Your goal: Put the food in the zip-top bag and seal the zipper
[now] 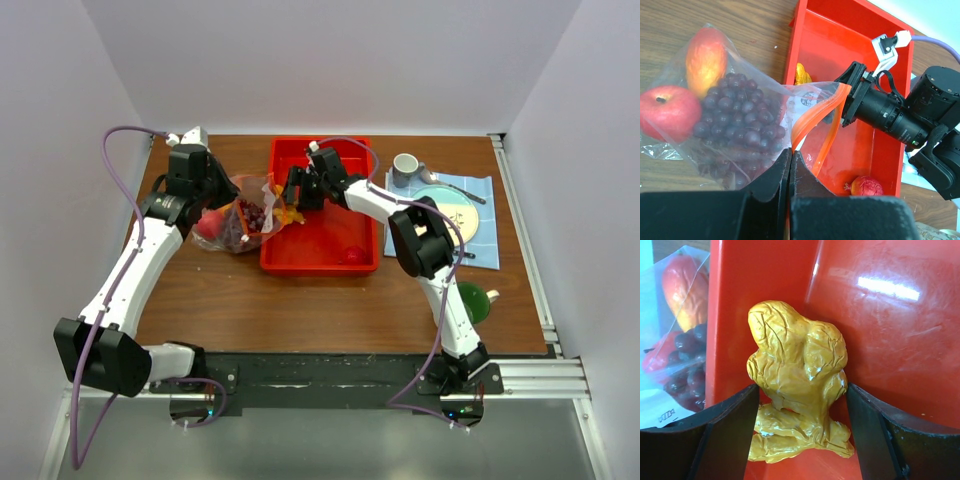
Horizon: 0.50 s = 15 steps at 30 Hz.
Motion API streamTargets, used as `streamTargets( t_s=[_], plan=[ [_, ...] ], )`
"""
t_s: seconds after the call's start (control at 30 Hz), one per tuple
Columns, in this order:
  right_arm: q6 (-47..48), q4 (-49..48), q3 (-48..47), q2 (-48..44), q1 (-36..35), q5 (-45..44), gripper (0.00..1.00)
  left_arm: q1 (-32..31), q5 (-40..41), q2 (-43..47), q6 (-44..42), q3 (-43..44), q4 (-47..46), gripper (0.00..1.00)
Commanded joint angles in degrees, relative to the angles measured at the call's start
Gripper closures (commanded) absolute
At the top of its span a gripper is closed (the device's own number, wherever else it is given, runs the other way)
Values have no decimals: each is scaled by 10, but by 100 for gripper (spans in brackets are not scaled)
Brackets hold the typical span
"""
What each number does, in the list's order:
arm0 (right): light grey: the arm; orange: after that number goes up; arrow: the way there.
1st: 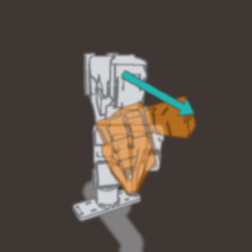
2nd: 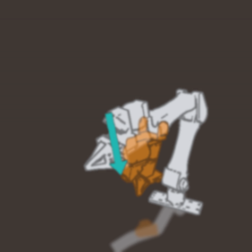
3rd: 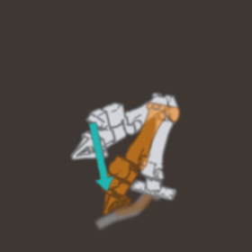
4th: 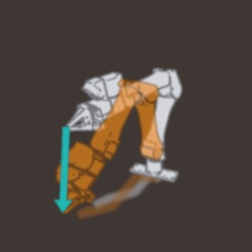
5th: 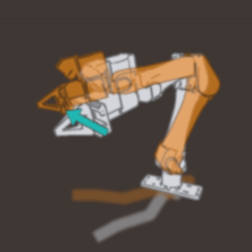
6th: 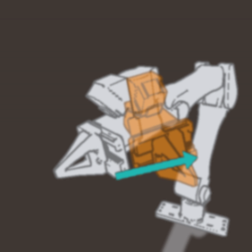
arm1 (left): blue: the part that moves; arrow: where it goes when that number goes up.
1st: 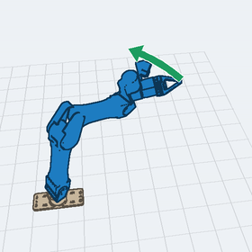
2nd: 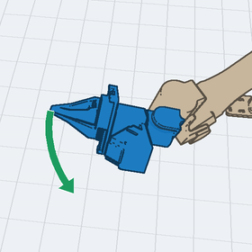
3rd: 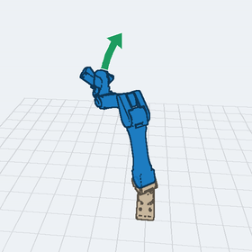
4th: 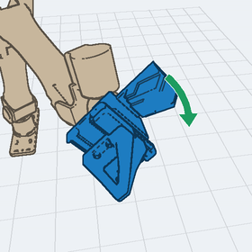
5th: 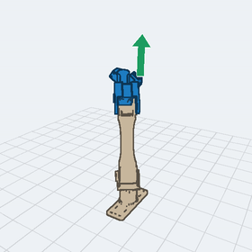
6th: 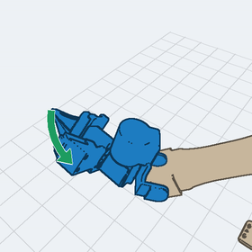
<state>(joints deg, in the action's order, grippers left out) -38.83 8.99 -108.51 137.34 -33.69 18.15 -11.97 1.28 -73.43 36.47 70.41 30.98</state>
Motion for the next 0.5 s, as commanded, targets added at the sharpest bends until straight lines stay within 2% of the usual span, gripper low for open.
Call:
streamTargets(
  t_s=[0.0, 0.2, 0.3, 0.33, 0.47],
  plan=[
    [-19, -28, -7, -12, -3, 48, 26, 5, -9, 7, 11, 3, -32, 100],
    [-36, -39, -12, 1, -3, 57, 28, 5, -8, 11, 11, 2, -31, 100],
    [-41, -40, 3, -7, -2, 51, 43, 5, -8, 13, 10, 3, -29, 100],
    [-42, -41, 9, -13, -1, 36, 54, 5, -7, 13, 10, 3, -28, 100],
    [-33, -42, 46, -48, 4, -9, 68, 5, -3, 16, 8, 5, -27, 100]
  ],
)
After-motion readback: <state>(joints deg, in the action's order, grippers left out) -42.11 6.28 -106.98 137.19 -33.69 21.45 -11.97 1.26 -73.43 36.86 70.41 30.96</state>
